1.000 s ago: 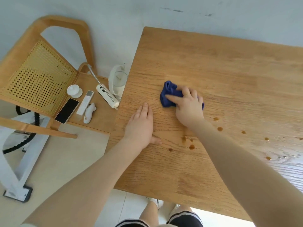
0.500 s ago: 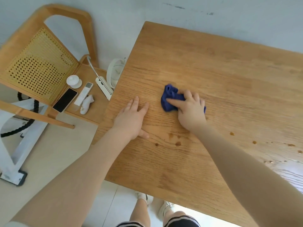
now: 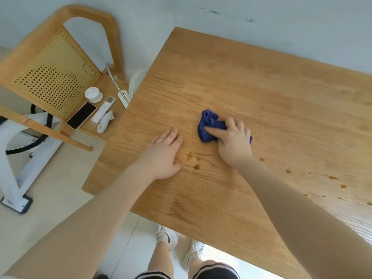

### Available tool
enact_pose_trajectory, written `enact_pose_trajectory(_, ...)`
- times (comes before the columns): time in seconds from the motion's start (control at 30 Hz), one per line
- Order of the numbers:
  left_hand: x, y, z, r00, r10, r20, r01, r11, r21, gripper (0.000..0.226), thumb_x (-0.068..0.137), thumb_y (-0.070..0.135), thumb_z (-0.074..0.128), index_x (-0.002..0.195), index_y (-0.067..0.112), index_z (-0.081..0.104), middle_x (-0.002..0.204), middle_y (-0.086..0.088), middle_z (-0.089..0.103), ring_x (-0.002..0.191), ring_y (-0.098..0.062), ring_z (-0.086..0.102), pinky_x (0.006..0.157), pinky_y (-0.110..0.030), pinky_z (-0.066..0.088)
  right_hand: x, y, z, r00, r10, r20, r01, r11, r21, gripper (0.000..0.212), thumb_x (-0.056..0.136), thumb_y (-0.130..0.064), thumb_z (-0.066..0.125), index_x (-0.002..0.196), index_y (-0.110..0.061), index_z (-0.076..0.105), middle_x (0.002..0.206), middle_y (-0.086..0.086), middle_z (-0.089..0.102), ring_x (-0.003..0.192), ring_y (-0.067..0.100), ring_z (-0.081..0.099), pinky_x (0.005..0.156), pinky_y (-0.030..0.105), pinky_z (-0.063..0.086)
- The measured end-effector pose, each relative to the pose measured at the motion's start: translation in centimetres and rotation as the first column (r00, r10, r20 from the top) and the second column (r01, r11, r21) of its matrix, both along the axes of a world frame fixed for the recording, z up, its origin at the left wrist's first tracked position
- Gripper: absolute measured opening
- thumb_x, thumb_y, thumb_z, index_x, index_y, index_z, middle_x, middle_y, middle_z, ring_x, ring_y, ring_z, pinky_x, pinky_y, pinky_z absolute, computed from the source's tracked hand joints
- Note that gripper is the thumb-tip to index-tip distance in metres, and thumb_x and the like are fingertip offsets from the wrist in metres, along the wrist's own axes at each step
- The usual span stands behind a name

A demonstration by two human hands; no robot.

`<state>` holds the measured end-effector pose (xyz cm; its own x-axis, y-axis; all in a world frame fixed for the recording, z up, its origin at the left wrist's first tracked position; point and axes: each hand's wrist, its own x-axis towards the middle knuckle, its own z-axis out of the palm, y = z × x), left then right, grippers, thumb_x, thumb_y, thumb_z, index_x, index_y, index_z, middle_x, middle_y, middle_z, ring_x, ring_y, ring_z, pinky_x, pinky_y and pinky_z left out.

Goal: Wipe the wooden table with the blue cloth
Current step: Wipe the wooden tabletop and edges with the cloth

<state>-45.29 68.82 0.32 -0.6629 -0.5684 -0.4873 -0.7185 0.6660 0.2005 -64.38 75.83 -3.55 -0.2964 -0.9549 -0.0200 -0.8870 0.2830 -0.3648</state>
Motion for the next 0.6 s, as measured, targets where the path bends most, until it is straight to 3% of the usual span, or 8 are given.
enact_pose_trajectory(0.1, -0.8, 0.3, 0.2, 0.998, 0.046, 0.034, -0.046, 0.999, 0.017, 0.098, 0.081, 0.058, 0.053, 0.150, 0.016, -0.002, 0.157, -0.002, -0.015, 0.145, -0.019, -0.008, 0.118, -0.034, 0.000, 0.8, 4.3, 0.2, 0.988, 0.143, 0.050, -0.145, 0.989, 0.021, 0.054, 0.081, -0.027, 0.021, 0.113, -0.041, 0.063, 0.132, -0.001, 0.045, 0.117, 0.030, 0.035, 0.090, 0.040, 0.023)
enact_pose_trajectory(0.2, -1.5, 0.4, 0.1, 0.995, 0.037, 0.092, -0.036, 0.999, -0.006, 0.120, 0.067, 0.072, 0.059, 0.150, 0.013, -0.005, 0.156, -0.004, -0.017, 0.145, -0.021, -0.008, 0.118, -0.036, 0.002, -0.9, 3.8, 0.1, 0.986, 0.165, 0.017, -0.166, 0.986, 0.035, 0.049, 0.085, -0.023, 0.028, 0.115, -0.042, 0.061, 0.133, -0.001, 0.043, 0.113, 0.030, 0.036, 0.086, 0.036, 0.021)
enact_pose_trajectory(0.37, -0.8, 0.7, -0.4, 0.997, 0.041, 0.059, -0.039, 0.999, -0.032, 0.123, 0.066, 0.065, 0.067, 0.149, 0.015, -0.008, 0.156, -0.001, -0.018, 0.145, -0.018, -0.009, 0.119, -0.036, 0.002, -2.2, 0.3, -0.1, 0.993, -0.116, -0.025, 0.116, 0.993, 0.007, 0.047, 0.089, -0.008, 0.042, 0.120, -0.040, 0.058, 0.141, -0.002, 0.034, 0.121, 0.028, 0.029, 0.096, 0.040, 0.021)
enact_pose_trajectory(0.6, -0.4, 0.5, -0.8, 0.995, 0.086, -0.047, -0.087, 0.996, -0.030, 0.127, 0.058, 0.062, 0.075, 0.150, 0.018, -0.001, 0.158, 0.002, -0.007, 0.145, -0.016, -0.003, 0.119, -0.036, 0.006, 3.8, 2.6, 0.3, 0.991, 0.132, -0.033, -0.131, 0.991, 0.027, 0.040, 0.085, -0.021, 0.055, 0.119, -0.041, 0.058, 0.138, 0.005, 0.040, 0.122, 0.036, 0.032, 0.094, 0.047, 0.024)
